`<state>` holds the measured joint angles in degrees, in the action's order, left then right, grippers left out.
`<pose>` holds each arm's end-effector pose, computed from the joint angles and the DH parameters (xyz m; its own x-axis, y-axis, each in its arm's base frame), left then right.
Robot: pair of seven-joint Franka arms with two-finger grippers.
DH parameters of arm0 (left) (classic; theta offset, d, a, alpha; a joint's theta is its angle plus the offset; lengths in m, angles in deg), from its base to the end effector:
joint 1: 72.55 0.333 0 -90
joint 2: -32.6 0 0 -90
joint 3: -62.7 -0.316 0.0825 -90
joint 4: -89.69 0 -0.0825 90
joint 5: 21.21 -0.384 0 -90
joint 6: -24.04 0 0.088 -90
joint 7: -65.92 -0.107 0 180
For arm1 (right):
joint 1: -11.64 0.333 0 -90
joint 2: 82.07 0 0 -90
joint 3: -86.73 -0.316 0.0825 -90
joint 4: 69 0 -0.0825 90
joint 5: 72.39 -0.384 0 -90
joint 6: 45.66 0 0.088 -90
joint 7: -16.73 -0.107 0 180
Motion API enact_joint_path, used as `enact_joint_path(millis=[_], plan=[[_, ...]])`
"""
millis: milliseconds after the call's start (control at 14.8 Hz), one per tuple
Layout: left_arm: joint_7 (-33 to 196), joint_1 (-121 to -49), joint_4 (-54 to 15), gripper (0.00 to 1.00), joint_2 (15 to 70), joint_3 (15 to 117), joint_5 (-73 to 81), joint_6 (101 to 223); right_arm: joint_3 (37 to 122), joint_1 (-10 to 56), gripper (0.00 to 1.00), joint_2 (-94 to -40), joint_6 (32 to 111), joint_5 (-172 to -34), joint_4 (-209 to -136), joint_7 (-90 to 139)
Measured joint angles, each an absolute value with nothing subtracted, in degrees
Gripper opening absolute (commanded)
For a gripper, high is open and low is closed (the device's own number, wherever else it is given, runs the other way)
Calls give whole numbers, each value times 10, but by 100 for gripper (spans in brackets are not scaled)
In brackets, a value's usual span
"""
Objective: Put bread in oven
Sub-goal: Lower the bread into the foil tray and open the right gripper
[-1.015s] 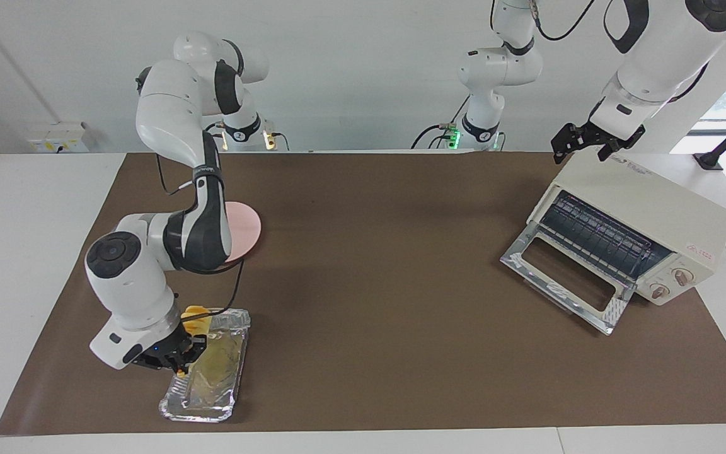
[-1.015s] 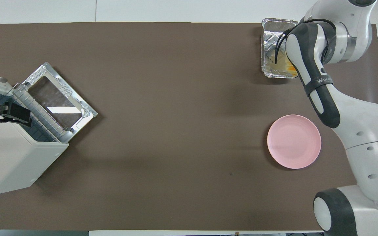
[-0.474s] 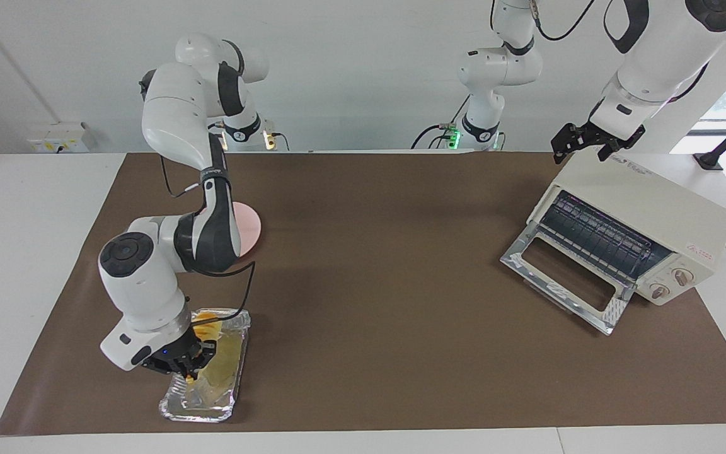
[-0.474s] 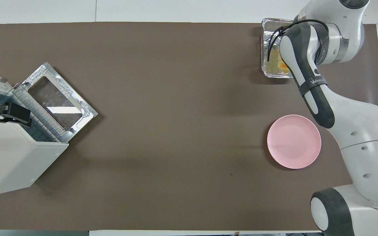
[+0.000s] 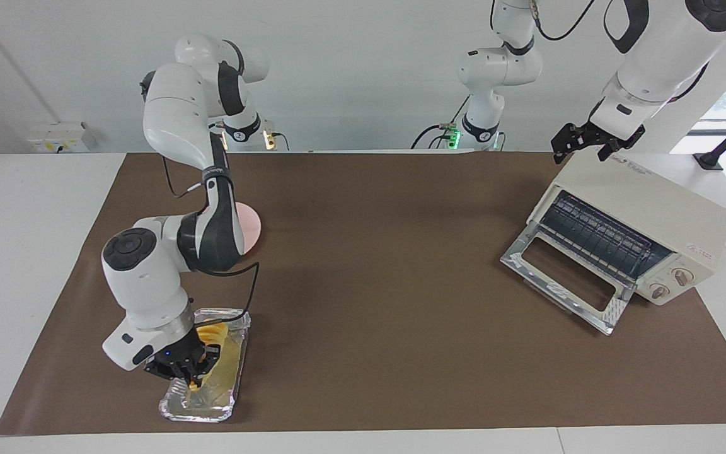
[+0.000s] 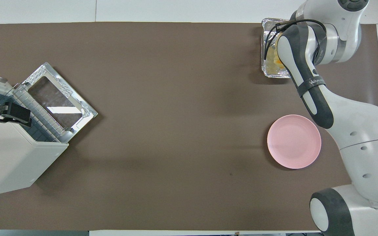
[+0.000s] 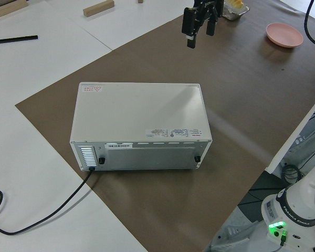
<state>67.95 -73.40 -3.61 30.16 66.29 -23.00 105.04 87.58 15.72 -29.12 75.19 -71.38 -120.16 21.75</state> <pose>0.5212 -0.0374 0.6085 0.9848 -0.0355 -0.1699 -0.0429 -0.9983 -0.0399 0.8080 0.0500 0.3669 0.9455 0.1590 0.2842 0.1498 -0.9872 0.0540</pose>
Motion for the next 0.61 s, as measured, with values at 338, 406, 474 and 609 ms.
enact_joint_path(millis=[338, 406, 474, 609], plan=[[679, -734, -36, 100, 302, 663, -230, 1050, 873, 158, 98, -289, 785, -714, -1222, 217], [679, -734, -36, 100, 302, 663, -230, 1050, 873, 158, 100, -289, 793, -714, -1227, 217], [680, -734, -36, 100, 302, 663, -230, 1050, 873, 158, 100, -289, 799, -714, -1233, 217], [680, -734, -36, 100, 302, 663, -230, 1050, 872, 160, 100, -290, 804, -714, -1237, 217]])
